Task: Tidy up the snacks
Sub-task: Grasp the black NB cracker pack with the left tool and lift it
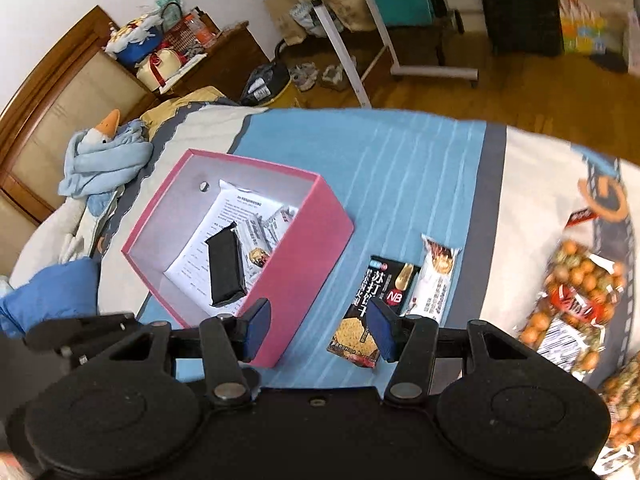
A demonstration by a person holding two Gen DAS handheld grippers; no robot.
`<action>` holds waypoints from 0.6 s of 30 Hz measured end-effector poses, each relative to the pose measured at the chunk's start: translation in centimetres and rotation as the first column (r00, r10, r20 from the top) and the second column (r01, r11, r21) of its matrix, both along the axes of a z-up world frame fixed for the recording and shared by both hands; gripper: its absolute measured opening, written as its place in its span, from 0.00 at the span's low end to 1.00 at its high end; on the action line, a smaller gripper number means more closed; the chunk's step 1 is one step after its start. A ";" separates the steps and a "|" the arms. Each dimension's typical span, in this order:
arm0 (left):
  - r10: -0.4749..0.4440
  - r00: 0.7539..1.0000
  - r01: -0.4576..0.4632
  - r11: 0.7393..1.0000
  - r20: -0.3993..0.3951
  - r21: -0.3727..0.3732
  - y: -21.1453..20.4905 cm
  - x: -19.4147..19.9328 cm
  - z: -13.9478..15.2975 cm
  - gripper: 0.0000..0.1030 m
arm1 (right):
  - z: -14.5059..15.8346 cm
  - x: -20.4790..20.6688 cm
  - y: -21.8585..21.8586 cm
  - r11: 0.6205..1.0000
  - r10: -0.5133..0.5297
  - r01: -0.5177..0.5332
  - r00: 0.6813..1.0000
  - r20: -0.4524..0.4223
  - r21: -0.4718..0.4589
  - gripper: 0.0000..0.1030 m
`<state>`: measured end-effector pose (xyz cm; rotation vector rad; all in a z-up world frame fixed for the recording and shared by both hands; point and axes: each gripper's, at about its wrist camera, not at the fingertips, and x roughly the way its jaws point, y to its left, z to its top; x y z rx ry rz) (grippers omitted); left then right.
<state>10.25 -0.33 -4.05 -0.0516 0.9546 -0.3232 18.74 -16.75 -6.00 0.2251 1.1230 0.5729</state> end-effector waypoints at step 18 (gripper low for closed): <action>0.087 0.996 -0.085 0.995 -0.020 0.052 -3.5 3.4 -11.8 0.40 | -9.8 4.3 2.5 0.997 0.066 -0.068 0.996 -0.066 -0.029 0.54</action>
